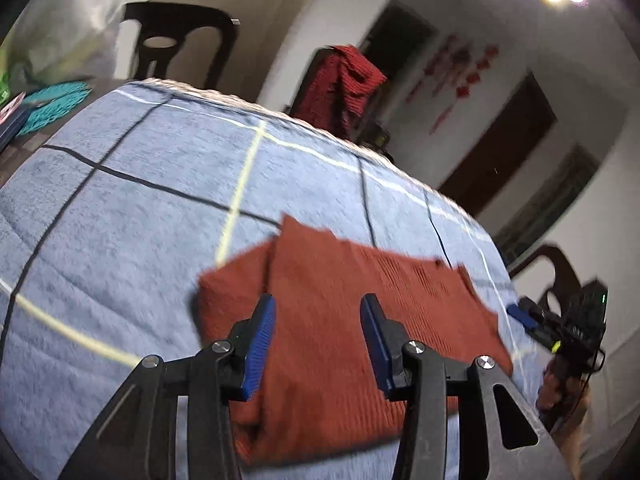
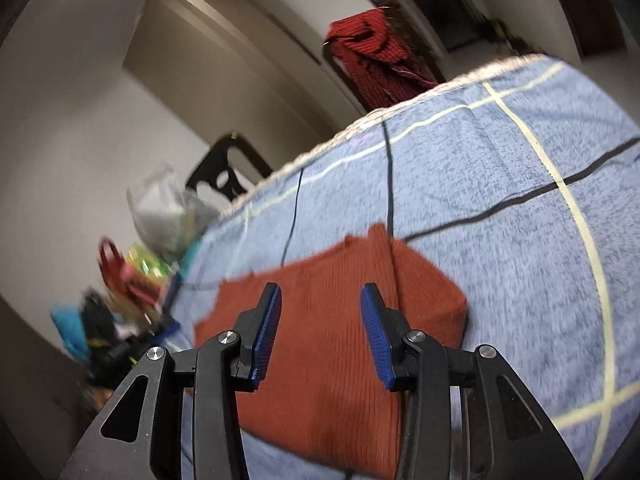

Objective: Fold small clothes

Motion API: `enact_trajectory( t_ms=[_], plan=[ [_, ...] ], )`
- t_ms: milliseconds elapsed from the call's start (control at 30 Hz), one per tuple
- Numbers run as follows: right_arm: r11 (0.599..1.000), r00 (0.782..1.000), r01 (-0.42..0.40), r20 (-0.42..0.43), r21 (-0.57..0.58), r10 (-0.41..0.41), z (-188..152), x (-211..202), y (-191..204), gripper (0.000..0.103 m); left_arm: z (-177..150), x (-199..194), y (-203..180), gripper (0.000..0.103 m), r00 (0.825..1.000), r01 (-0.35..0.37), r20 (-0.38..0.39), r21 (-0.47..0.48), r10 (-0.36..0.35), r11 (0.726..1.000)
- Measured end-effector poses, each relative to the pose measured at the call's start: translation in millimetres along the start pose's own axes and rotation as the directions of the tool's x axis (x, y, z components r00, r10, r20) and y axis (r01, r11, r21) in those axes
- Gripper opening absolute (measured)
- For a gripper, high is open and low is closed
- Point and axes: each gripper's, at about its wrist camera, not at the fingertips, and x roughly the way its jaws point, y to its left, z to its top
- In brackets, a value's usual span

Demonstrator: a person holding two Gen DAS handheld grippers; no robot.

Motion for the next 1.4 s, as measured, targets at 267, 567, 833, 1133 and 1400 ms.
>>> enact_trajectory(
  t_ms=[267, 567, 833, 1133, 1400],
  plan=[
    [0.97, 0.978, 0.18, -0.081, -0.163, -0.195, -24, 20, 6, 0.042, -24, 18, -21, 0.047, 0.994, -0.09, -0.052, 0.144, 0.098, 0.985],
    [0.955, 0.965, 0.237, -0.068, -0.178, -0.253, 21, 52, 2, 0.042, 28, 53, -18, 0.047, 0.985, -0.15, -0.052, 0.171, 0.161, 0.974],
    [0.947, 0.943, 0.268, -0.155, -0.179, -0.296, 31, 82, -8, 0.013, 36, 87, 0, 0.03, 0.967, -0.205, -0.125, 0.131, 0.221, 0.97],
    [0.967, 0.972, 0.204, -0.084, -0.154, -0.218, 46, 69, -2, 0.009, 41, 71, 1, 0.01, 0.988, -0.13, -0.065, 0.112, 0.138, 0.985],
    [0.98, 0.971, 0.191, -0.136, -0.064, -0.198, 43, 78, -27, 0.01, 38, 82, 11, 0.014, 0.984, -0.153, -0.082, 0.08, 0.16, 0.985]
  ],
)
